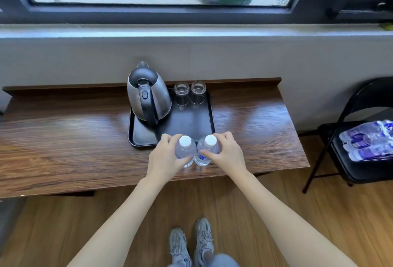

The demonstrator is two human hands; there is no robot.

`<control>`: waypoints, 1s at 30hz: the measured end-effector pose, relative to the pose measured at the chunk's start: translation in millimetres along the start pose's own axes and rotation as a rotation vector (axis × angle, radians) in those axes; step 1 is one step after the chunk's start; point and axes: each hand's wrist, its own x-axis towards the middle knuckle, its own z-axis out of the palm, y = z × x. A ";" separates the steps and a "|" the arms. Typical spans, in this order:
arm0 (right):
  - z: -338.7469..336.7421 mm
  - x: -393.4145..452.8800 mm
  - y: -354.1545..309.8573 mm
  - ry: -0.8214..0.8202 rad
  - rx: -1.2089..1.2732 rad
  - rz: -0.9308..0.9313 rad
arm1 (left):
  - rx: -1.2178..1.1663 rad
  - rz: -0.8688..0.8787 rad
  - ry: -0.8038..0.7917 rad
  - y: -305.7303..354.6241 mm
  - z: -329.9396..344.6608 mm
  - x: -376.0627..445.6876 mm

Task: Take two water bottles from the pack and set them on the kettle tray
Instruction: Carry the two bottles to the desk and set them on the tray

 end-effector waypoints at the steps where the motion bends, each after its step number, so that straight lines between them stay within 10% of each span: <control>1: 2.9 -1.6 1.4 -0.032 0.023 0.022 | -0.049 -0.016 -0.025 -3.2 3.7 -1.3; 12: 24.8 -3.4 -12.8 -0.067 0.255 0.296 | -0.442 -0.144 -0.159 -3.3 11.3 5.7; 30: -19.3 76.9 -44.8 0.020 0.259 0.139 | -0.369 -0.083 -0.018 20.4 -35.1 83.2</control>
